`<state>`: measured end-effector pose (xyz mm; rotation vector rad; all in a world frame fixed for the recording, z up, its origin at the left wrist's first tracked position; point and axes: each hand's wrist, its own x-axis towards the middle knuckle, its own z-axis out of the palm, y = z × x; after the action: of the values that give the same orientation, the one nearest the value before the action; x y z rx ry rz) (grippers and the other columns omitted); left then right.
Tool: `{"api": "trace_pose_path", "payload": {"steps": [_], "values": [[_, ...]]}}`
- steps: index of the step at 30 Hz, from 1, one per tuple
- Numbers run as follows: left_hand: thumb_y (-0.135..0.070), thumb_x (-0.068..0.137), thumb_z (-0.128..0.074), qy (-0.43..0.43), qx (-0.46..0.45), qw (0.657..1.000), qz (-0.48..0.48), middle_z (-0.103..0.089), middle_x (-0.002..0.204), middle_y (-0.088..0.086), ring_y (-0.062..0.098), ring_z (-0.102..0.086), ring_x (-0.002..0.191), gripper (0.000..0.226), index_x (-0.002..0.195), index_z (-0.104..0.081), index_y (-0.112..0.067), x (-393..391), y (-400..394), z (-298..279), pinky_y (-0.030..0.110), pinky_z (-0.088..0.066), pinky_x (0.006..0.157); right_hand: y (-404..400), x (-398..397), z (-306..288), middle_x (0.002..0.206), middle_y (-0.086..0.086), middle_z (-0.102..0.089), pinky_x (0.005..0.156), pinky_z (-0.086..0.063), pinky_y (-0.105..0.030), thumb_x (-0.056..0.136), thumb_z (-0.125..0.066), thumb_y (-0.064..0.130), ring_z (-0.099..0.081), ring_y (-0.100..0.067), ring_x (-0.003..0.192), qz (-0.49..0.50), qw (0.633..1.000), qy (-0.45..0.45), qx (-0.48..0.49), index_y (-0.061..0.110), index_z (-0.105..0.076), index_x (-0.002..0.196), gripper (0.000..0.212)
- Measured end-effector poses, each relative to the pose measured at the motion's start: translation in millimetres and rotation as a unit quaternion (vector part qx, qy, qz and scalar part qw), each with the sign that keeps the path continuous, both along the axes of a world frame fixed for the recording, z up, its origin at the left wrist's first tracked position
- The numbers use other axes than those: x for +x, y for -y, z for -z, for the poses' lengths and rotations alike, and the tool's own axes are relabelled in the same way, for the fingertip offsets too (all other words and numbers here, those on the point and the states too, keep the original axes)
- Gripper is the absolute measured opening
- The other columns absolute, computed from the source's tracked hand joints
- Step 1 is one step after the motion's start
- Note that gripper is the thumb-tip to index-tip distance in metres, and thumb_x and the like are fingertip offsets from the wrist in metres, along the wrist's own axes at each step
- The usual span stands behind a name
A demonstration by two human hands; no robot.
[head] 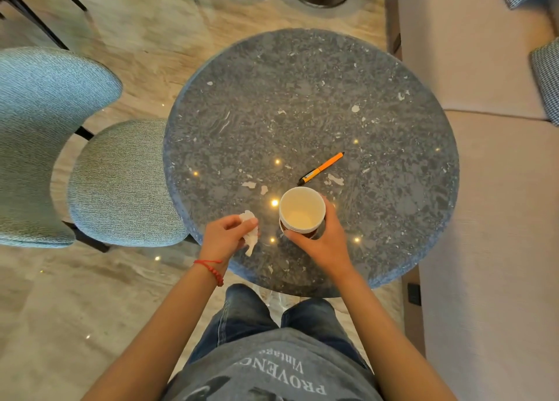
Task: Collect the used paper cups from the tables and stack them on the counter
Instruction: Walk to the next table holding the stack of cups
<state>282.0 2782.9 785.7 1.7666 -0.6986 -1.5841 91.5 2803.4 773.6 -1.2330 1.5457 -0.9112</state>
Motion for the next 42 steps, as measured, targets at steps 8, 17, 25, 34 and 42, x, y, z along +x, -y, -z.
{"api": "trace_pose_path", "payload": {"steps": [8,17,25,34,42], "values": [[-0.013,0.081,-0.069,-0.006,0.002,1.000,-0.009,-0.065,0.068,0.008,0.023,-0.055,0.066,0.009,0.073,-0.067,-0.009,4,-5,1,0.015,-0.044,0.043,-11,0,15,0.133,0.031,-0.032,0.090,-0.025,0.006,0.062,-0.087,0.029,-0.031,0.015,0.119,-0.022,0.999,-0.019,0.030,0.051,-0.020,0.131,0.099],[-0.011,0.080,-0.069,0.005,-0.012,0.999,-0.035,-0.064,0.068,0.008,0.018,-0.059,0.063,0.010,0.071,-0.066,-0.007,10,-18,-1,0.017,-0.049,0.048,-7,6,18,0.117,0.031,-0.045,0.082,-0.037,0.001,0.061,-0.088,0.027,-0.043,0.021,0.105,0.002,1.000,-0.016,0.016,0.045,-0.038,0.121,0.080],[-0.008,0.081,-0.068,-0.008,-0.023,0.992,-0.122,-0.064,0.073,0.012,0.022,-0.060,0.070,0.010,0.071,-0.066,-0.008,14,-41,-6,0.022,-0.052,0.059,-5,11,-5,0.114,0.019,-0.056,0.077,-0.046,-0.006,0.066,-0.085,0.020,-0.053,0.014,0.102,-0.087,0.994,0.054,0.041,0.036,-0.046,0.116,0.064],[-0.009,0.081,-0.067,-0.004,-0.027,0.953,-0.301,-0.064,0.078,0.013,0.026,-0.060,0.078,0.004,0.077,-0.067,-0.009,38,-115,-8,0.029,-0.051,0.068,-4,50,-14,0.113,0.011,-0.058,0.079,-0.049,-0.013,0.067,-0.083,0.011,-0.057,-0.001,0.104,-0.265,0.958,0.093,0.050,0.032,-0.048,0.111,0.060],[-0.007,0.082,-0.066,0.000,-0.053,0.886,-0.461,-0.067,0.070,0.007,0.015,-0.067,0.065,0.007,0.075,-0.068,-0.007,89,-216,-19,0.022,-0.056,0.061,-43,142,-21,0.112,0.002,-0.063,0.080,-0.050,-0.018,0.059,-0.081,0.024,-0.062,-0.003,0.100,-0.422,0.897,0.105,0.071,0.026,-0.053,0.115,0.062]]}}
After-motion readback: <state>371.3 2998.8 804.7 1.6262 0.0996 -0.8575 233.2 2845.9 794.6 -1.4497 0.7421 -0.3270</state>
